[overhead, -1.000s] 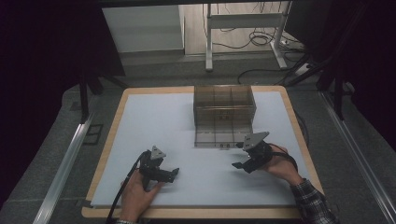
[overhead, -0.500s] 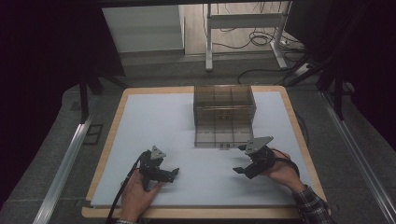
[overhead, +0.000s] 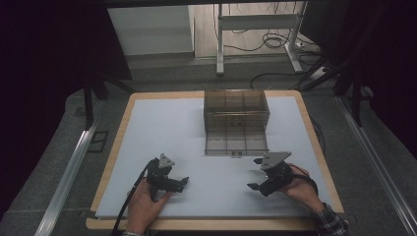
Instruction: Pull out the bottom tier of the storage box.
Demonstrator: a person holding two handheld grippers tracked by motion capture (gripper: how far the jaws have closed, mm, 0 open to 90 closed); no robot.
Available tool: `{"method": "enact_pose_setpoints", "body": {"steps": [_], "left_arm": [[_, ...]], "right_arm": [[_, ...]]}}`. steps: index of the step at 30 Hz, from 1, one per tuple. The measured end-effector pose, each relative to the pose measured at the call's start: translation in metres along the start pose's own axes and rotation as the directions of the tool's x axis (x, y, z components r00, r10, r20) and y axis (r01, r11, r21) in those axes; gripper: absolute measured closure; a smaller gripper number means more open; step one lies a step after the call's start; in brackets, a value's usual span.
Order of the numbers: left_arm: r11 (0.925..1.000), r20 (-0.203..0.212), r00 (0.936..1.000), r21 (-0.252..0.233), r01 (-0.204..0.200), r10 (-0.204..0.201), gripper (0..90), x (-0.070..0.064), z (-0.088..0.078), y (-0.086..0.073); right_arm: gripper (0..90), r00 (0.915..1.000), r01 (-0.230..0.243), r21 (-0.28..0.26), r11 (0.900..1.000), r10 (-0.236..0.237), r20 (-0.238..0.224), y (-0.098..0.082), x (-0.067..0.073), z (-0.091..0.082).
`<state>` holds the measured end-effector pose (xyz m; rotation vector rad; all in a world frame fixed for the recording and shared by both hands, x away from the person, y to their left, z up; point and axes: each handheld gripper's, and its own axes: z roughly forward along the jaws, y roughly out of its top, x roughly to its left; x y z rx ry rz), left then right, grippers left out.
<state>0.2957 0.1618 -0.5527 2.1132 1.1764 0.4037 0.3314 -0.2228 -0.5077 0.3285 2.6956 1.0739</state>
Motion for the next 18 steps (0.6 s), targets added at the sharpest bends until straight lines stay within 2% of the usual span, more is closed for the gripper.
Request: {"method": "enact_pose_setpoints", "body": {"steps": [12,18], "left_arm": [[1.0000,0.000,1.0000,0.000,0.000,0.000,0.0,0.000,0.000,0.000],[1.0000,0.000,1.0000,0.000,0.000,0.000,0.0,0.000,0.000,0.000]], "right_arm": [[7.7,0.9998,-0.021,0.001,1.000,0.021,-0.004,-0.011,0.014,-0.003],[5.3,0.9993,-0.033,-0.001,0.999,0.033,-0.020,-0.017,0.021,-0.003]]}}
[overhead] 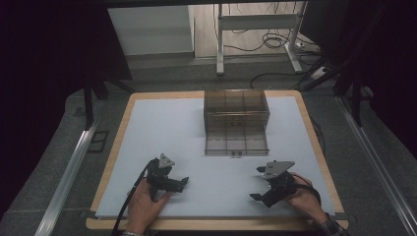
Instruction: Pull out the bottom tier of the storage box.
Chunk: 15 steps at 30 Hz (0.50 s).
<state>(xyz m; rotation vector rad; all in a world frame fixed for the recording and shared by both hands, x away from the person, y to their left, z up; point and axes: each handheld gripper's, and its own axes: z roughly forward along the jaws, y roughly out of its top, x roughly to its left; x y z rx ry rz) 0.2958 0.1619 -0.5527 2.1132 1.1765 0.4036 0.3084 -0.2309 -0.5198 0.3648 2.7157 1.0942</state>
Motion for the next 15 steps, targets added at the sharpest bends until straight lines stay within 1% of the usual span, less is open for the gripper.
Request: {"method": "enact_pose_setpoints", "body": {"steps": [6,10,11,13,15], "left_arm": [[1.0000,0.000,1.0000,0.000,0.000,0.000,0.0,0.000,0.000,0.000],[1.0000,0.000,1.0000,0.000,0.000,0.000,0.0,0.000,0.000,0.000],[1.0000,0.000,1.0000,0.000,0.000,0.000,0.0,0.000,0.000,0.000],[1.0000,0.000,1.0000,0.000,0.000,0.000,0.0,0.000,0.000,0.000],[1.0000,0.000,1.0000,0.000,0.001,-0.001,0.0,0.000,0.000,0.000]], "right_arm": [[4.1,0.9998,-0.015,-0.006,1.000,0.015,-0.015,-0.007,0.005,0.001],[3.5,0.9991,-0.032,0.003,0.999,0.032,-0.026,-0.013,0.007,0.004],[3.5,0.9991,-0.031,0.013,0.999,0.032,-0.028,-0.013,0.008,0.006],[3.4,0.9996,-0.021,0.017,1.000,0.021,-0.018,-0.013,0.009,0.006],[3.4,0.9994,-0.024,0.019,1.000,0.024,-0.022,-0.013,0.009,0.006]]}}
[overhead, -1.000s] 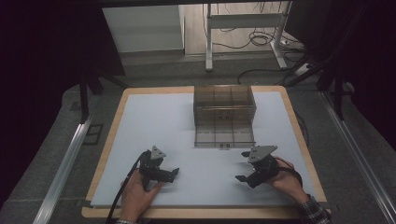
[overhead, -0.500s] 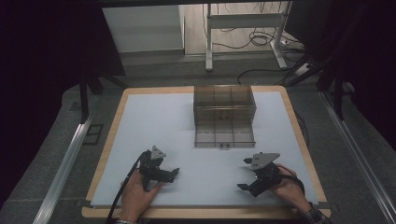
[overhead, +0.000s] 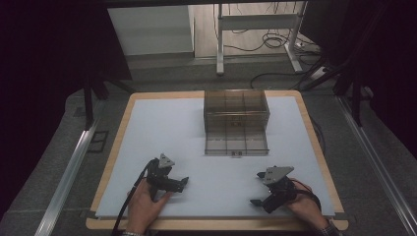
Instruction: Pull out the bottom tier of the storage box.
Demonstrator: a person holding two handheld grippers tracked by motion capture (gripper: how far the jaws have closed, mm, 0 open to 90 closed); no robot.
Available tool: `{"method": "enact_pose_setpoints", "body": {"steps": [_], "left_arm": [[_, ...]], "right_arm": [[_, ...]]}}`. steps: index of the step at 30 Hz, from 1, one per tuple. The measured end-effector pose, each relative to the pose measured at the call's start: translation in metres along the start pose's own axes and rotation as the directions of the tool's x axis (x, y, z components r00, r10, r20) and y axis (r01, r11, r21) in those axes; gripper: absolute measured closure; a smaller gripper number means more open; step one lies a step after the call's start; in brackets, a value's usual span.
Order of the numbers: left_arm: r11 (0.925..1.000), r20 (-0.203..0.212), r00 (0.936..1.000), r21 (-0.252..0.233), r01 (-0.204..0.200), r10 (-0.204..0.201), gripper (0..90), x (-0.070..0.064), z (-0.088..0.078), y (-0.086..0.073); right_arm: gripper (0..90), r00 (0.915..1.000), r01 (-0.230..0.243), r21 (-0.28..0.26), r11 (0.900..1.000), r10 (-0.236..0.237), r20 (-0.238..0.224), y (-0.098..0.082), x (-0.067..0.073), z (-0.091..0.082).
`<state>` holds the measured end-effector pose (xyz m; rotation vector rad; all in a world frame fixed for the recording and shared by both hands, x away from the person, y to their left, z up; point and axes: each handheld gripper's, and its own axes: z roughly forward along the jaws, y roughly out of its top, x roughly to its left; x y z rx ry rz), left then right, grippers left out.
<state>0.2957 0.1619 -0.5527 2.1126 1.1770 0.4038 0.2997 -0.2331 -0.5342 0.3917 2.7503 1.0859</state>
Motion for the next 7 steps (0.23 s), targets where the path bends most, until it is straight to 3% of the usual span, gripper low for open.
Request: {"method": "enact_pose_setpoints", "body": {"steps": [7], "left_arm": [[1.0000,0.001,1.0000,0.000,-0.001,0.001,0.0,0.0001,0.0000,0.0000]], "right_arm": [[3.0,0.9998,-0.014,0.006,1.000,0.014,-0.011,-0.0002,-0.0017,0.0011]]}}
